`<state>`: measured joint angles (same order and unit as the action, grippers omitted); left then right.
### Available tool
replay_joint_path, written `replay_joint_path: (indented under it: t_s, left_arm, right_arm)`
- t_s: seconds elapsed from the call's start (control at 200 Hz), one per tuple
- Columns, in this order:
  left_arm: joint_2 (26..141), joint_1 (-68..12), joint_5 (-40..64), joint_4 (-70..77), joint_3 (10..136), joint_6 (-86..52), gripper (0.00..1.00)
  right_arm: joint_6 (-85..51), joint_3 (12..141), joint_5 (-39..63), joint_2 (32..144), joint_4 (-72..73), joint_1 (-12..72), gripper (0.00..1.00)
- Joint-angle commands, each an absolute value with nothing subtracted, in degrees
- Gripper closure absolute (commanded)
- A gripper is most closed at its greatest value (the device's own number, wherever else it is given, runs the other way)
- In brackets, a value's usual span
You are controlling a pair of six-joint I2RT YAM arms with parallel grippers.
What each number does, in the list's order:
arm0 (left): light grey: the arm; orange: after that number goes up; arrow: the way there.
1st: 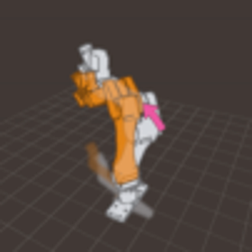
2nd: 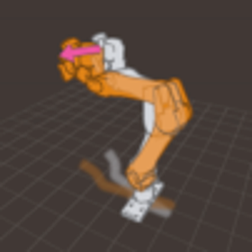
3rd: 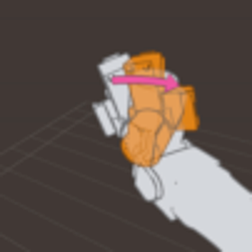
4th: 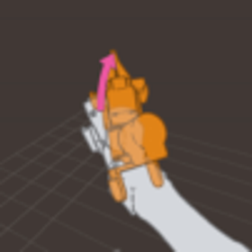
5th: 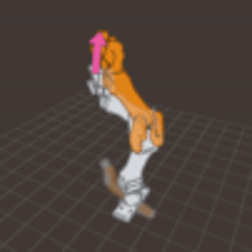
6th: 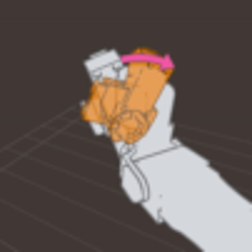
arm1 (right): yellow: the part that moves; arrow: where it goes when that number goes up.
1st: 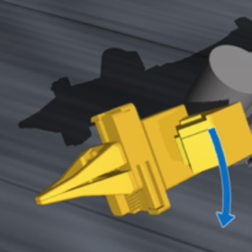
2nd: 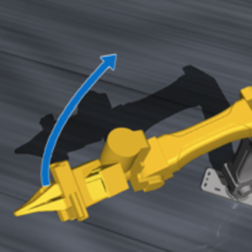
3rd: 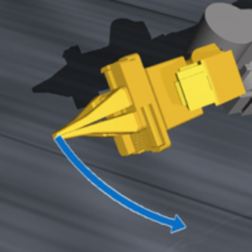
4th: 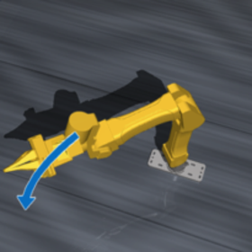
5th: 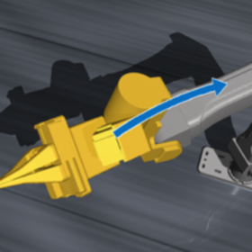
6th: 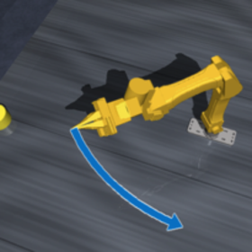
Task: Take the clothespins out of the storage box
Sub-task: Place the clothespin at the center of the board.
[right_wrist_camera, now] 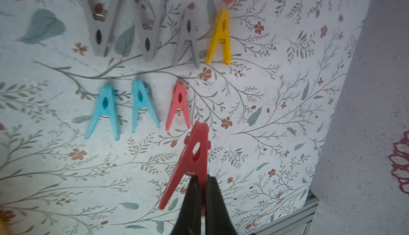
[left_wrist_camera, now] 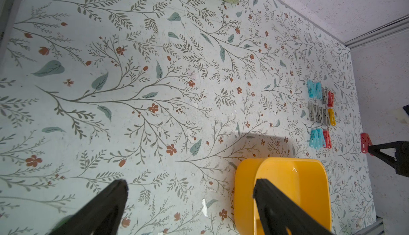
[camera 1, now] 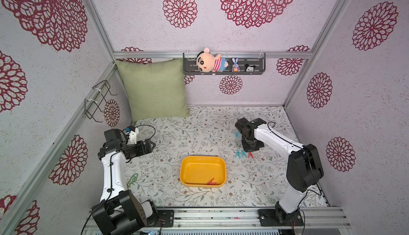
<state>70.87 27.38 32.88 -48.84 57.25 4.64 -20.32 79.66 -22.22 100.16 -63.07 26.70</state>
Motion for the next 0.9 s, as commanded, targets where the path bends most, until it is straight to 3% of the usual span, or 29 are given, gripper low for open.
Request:
replay_joint_path:
  t_s: [0.0, 0.37, 0.896]
  left_arm:
    - [70.4, 27.3, 33.4, -48.1, 57.4, 4.8, 0.03]
    - [71.4, 27.2, 33.8, -48.2, 57.7, 4.7, 0.03]
    - [71.9, 27.2, 34.8, -48.2, 57.7, 4.7, 0.03]
  right_arm:
    - [-13.4, 76.3, -22.0, 97.7, -62.4, 23.0, 1.0]
    - [-7.1, 75.1, -14.8, 98.4, -57.2, 11.9, 1.0]
    - [-1.5, 74.5, -13.0, 103.3, -53.1, 13.6, 1.0]
